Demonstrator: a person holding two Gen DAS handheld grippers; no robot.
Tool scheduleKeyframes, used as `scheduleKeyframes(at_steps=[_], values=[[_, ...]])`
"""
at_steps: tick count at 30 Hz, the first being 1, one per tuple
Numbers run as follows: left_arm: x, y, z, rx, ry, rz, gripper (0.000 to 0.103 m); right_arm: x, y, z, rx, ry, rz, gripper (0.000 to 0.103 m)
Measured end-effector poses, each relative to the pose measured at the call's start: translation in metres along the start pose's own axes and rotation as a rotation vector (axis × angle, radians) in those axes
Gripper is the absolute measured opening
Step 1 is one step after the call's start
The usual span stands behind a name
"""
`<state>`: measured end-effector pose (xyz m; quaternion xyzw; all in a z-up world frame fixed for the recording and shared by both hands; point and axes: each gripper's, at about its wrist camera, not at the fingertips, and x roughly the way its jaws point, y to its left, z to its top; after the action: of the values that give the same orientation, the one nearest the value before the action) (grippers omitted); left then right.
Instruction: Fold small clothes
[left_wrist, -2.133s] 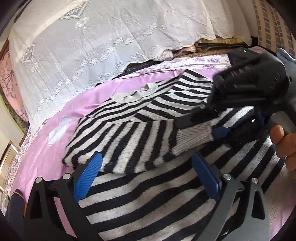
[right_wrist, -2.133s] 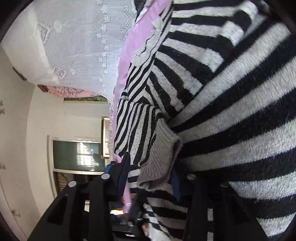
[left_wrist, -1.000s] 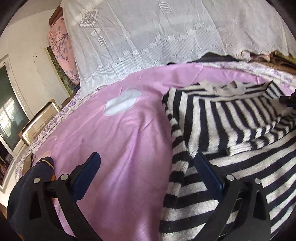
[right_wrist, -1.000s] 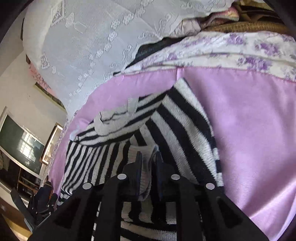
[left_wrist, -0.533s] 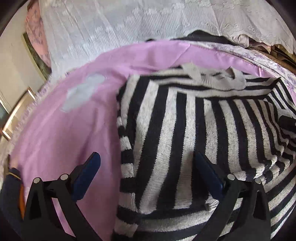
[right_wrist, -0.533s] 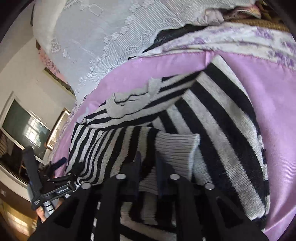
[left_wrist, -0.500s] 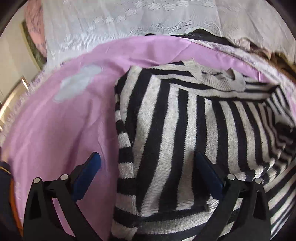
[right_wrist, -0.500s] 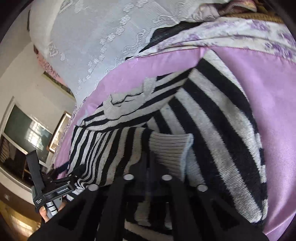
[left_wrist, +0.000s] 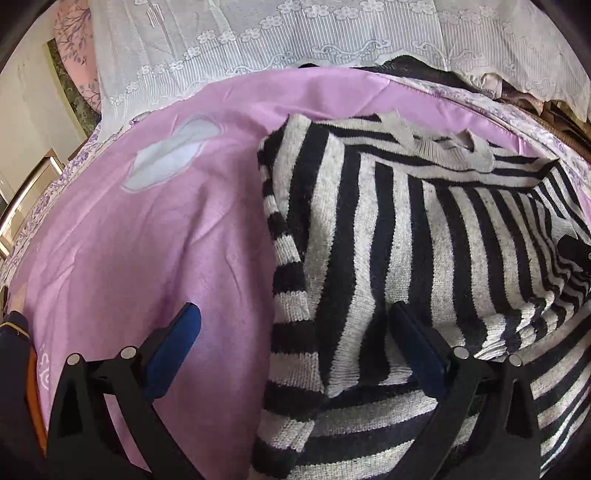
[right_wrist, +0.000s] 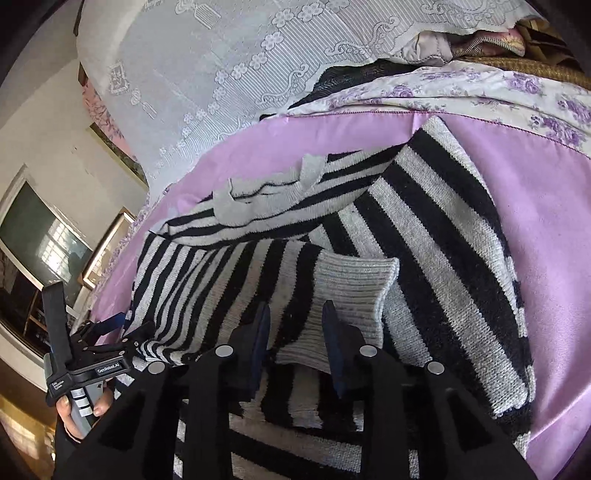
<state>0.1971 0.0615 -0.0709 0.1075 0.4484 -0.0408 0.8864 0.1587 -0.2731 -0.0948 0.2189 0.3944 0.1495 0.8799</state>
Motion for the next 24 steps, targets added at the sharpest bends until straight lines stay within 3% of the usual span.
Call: scheduleKeyframes(at_steps=[3, 6, 9, 13, 19, 24], values=[[-0.008, 0.002, -0.004, -0.008, -0.027, 0.003, 0.099, -0.003, 0.002, -0.003, -0.012, -0.019, -0.001, 0.03], [-0.029, 0.006, -0.016, -0.008, -0.083, -0.03, 0.098, -0.022, 0.014, -0.01, -0.052, -0.086, -0.06, 0.043], [-0.04, 0.007, -0.035, -0.008, -0.052, -0.082, 0.098, -0.038, 0.022, -0.024, -0.073, -0.115, -0.076, 0.044], [-0.045, -0.004, -0.067, 0.047, 0.021, -0.083, 0.098, -0.046, 0.036, -0.049, -0.12, -0.08, -0.138, 0.045], [-0.065, -0.01, -0.104, 0.109, 0.02, -0.056, 0.099, -0.055, 0.043, -0.088, -0.162, 0.016, -0.237, 0.056], [-0.083, -0.005, -0.131, 0.124, 0.007, -0.071, 0.099, -0.079, 0.042, -0.124, -0.198, 0.027, -0.231, 0.061]])
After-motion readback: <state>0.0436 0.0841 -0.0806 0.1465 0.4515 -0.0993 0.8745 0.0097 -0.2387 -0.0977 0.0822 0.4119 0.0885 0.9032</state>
